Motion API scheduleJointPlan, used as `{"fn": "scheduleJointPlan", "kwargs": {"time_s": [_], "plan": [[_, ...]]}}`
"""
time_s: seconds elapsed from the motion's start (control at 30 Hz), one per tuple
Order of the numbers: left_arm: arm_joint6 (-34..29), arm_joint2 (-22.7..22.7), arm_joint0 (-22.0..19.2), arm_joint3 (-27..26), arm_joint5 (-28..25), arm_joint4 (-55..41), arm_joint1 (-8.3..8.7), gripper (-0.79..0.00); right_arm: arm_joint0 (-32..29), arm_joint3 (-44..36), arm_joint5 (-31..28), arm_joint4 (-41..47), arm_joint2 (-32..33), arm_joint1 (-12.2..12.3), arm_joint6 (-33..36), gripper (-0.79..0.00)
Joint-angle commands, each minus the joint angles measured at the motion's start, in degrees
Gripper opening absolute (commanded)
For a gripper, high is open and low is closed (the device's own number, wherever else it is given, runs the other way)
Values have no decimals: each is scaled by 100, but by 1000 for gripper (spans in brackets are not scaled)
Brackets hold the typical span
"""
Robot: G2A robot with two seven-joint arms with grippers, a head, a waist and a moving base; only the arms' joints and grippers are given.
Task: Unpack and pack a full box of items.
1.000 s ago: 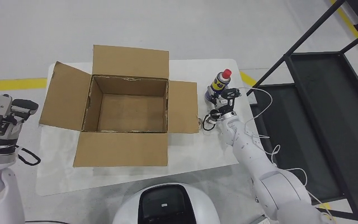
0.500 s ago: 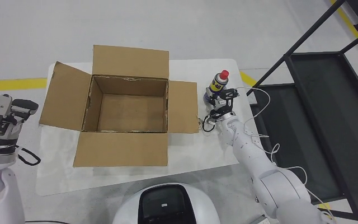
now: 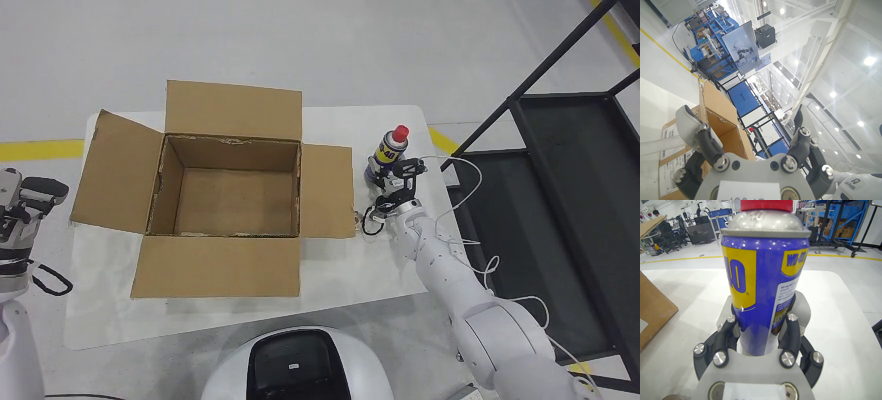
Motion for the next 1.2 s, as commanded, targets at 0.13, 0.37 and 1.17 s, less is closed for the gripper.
{"fn": "scheduleJointPlan", "kwargs": {"time_s": [0.13,0.37,1.17], "plan": [[0,0,0,0,0,0,0,0,7,18,14,-18,-13,-2,-3,-425],[0,0,0,0,0,0,0,0,13,39,17,-36,-23,-1,-13,-372],[0,0,0,0,0,0,0,0,-56,-163,-355,-52,-20,30,-397,0]]}}
